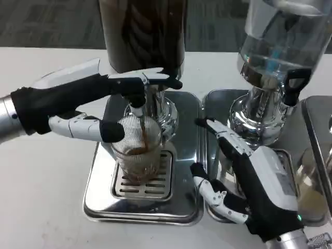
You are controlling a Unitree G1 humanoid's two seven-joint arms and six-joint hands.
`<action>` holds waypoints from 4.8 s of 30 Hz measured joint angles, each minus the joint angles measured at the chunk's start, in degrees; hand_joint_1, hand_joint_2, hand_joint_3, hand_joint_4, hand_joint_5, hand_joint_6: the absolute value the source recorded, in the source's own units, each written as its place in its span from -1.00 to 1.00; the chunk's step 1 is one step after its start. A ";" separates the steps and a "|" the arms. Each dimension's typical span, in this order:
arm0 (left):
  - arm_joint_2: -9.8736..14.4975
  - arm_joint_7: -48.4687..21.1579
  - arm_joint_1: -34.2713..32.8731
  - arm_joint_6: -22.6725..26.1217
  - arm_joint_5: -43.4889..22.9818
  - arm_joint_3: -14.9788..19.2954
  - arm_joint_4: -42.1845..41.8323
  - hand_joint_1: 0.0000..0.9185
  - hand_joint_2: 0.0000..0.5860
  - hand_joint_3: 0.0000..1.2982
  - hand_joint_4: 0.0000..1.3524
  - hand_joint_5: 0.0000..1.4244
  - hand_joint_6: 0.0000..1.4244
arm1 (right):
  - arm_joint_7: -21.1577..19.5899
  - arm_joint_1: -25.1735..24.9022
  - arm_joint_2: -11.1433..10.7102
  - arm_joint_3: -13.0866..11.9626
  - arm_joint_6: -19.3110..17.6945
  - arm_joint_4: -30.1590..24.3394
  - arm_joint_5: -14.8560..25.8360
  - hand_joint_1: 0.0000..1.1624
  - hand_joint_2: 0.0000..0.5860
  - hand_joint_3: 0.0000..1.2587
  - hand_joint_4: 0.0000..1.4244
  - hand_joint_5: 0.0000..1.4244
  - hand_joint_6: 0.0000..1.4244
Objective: Grasp the cup under the faucet to collect the drink, then remove the cup.
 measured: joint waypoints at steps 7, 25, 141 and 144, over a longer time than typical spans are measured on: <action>0.05 0.34 0.34 -0.18 -0.02 -0.08 -0.18 -1.00 -0.86 -0.76 -0.97 -0.95 -0.94 | 5.96 -2.26 -0.33 -0.01 -2.23 2.52 5.75 -0.26 -0.14 -0.94 -0.91 -0.87 -0.71; 0.32 0.94 1.57 -0.14 -0.16 -0.06 -1.56 -1.00 -0.86 -0.78 -0.97 -0.95 -0.94 | 15.42 -7.49 2.70 -0.20 -0.15 5.94 10.68 -0.28 -0.22 -1.00 -1.00 -1.00 -0.83; 2.48 10.48 24.79 1.96 -2.05 13.75 -1.50 -1.00 -0.81 -0.73 -0.94 -0.90 -0.90 | 20.59 -25.74 9.65 3.33 4.41 23.18 9.89 -0.08 -0.37 -1.00 -1.00 -0.99 -0.82; 2.48 10.65 24.79 1.94 -2.03 13.75 -1.13 -1.00 -0.80 -0.73 -0.94 -0.90 -0.90 | 20.53 -25.72 9.69 3.16 4.40 23.39 10.00 -0.08 -0.37 -1.00 -1.00 -0.98 -0.81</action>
